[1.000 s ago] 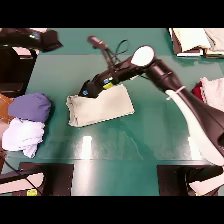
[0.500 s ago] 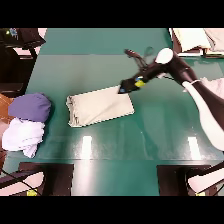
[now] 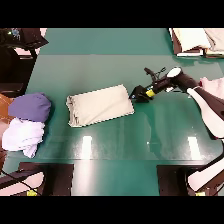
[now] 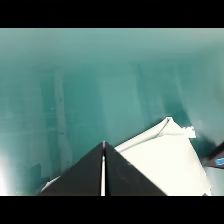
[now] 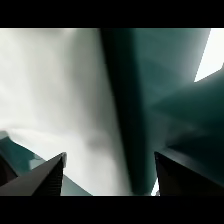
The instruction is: Fold the shirts.
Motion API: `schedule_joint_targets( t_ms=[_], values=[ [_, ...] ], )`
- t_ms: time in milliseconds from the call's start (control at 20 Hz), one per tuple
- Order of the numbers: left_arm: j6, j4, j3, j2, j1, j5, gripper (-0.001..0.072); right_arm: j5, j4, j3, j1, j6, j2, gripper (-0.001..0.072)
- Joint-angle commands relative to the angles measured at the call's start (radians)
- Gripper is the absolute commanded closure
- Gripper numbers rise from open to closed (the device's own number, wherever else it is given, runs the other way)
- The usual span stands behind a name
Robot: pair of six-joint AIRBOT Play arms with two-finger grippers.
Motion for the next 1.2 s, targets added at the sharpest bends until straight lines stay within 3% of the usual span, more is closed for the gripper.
schedule_joint_targets(
  t_ms=[0,50,300,500,850,1150],
  values=[
    [-0.001,-0.003,0.000,0.000,-0.003,-0.005,0.0684,-0.016,0.089,0.077,0.081,0.000,-0.091,0.0085],
    [-0.001,-0.006,0.000,0.000,-0.003,-0.005,0.0684,-0.016,0.103,0.109,0.114,0.000,-0.119,0.0098],
    [0.000,-0.036,0.000,0.000,-0.003,-0.011,0.0684,-0.049,0.105,0.252,0.192,-0.010,-0.182,0.0669],
    [0.000,-0.029,-0.030,-0.001,-0.057,-0.011,0.0685,-0.092,0.023,0.285,0.104,-0.008,-0.098,0.0695],
    [0.026,-0.025,-0.064,-0.010,-0.239,0.075,0.0685,-0.032,-0.319,0.285,-0.311,0.160,0.158,0.0694],
    [0.025,-0.028,-0.064,-0.010,-0.264,0.134,0.0684,-0.018,-0.348,0.285,-0.736,0.188,0.277,0.0694]
  ],
)
